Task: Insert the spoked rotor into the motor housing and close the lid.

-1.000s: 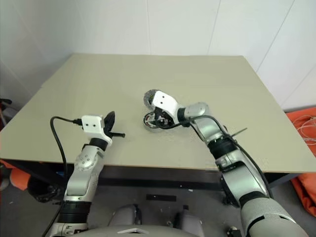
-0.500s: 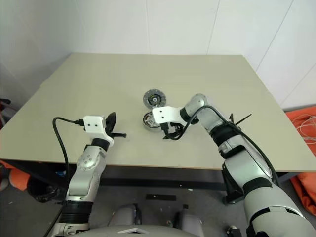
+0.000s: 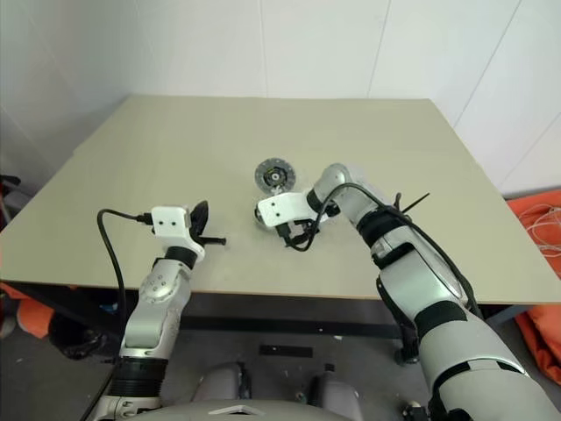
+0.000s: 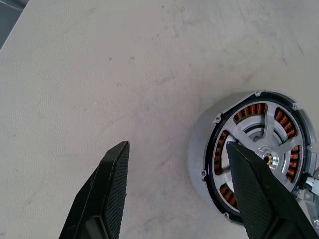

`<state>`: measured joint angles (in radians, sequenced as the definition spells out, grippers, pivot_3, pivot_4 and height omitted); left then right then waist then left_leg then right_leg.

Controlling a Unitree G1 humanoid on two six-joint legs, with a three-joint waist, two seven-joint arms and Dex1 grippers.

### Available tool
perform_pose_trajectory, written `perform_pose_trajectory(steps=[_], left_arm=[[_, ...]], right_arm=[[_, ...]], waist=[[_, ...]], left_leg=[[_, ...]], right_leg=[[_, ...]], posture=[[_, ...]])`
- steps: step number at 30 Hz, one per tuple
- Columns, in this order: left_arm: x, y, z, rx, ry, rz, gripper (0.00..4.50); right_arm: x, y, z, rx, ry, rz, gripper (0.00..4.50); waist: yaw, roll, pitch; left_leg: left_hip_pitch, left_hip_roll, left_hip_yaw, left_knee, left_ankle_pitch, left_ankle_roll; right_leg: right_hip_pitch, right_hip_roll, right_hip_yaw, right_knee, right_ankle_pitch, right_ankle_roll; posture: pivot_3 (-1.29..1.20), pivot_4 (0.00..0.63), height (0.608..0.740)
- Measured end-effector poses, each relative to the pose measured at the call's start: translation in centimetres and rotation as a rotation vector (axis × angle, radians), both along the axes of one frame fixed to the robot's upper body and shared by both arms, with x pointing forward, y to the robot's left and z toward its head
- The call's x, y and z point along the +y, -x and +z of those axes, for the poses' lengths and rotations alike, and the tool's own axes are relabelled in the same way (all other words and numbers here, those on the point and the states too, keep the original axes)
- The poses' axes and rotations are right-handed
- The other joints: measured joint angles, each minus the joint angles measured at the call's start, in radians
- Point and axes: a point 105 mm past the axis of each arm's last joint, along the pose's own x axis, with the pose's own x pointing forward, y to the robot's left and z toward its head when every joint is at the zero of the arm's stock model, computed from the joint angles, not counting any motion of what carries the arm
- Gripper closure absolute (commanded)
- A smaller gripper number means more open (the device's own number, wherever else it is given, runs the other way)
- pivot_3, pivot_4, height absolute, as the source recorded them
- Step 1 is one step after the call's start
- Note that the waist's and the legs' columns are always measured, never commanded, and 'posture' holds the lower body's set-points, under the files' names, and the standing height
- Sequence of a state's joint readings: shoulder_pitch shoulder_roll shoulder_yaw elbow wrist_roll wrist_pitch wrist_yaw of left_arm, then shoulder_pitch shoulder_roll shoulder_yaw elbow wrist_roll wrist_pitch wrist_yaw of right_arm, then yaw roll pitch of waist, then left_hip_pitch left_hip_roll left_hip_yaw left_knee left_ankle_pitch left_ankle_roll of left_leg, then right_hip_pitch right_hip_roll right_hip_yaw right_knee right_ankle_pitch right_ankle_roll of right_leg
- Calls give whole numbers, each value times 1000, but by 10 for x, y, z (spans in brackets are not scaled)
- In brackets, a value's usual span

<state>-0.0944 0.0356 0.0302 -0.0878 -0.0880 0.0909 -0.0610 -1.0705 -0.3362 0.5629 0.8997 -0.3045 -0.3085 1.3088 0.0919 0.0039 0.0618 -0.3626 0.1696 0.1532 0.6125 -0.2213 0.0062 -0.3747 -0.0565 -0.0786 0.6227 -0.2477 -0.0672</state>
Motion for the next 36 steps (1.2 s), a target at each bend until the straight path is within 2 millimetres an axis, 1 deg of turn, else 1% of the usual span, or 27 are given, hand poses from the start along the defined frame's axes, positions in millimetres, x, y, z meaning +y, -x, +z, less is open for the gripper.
perform_pose_trajectory(steps=[5,10,15,21,31,34,36], left_arm=[[0,0,-1,5,1,-1,4500],[-2,0,-1,6,6,-5,4500],[-5,0,-1,9,14,-14,4500],[-9,0,-2,10,21,-23,4500],[-9,0,-3,16,25,-23,4500],[-9,0,-3,19,26,-22,4500],[-9,0,-3,21,27,-21,4500]], right_arm=[[4,-2,-2,1,0,-1,1001],[0,-4,-4,6,17,-6,1001],[-2,-7,-1,-4,34,-5,1001],[-8,-7,-4,4,58,-8,1001],[-8,-8,-5,-2,72,-2,1001],[-9,-8,-5,-2,73,-3,1580],[-8,-8,-5,-6,70,-4,2223]], waist=[[0,0,0],[0,0,0],[0,0,0],[0,0,0],[0,0,0],[0,0,0],[0,0,0]], left_leg=[[-4,0,0,0,1,2],[-5,0,0,1,1,2],[-5,0,0,1,1,2],[-5,0,0,1,1,3],[-5,0,0,1,1,3],[-5,0,0,1,1,3],[-5,0,0,1,2,3]], right_leg=[[-4,0,0,1,0,0],[-6,0,0,1,0,0],[-6,0,0,1,0,-1],[-6,0,0,1,0,-1],[-7,0,0,2,0,-1],[-7,0,0,2,0,-1],[-7,0,0,2,0,-1]], posture=[[0,0,740],[0,0,740],[0,0,740],[0,0,740],[0,0,740],[0,0,740],[0,0,740]])
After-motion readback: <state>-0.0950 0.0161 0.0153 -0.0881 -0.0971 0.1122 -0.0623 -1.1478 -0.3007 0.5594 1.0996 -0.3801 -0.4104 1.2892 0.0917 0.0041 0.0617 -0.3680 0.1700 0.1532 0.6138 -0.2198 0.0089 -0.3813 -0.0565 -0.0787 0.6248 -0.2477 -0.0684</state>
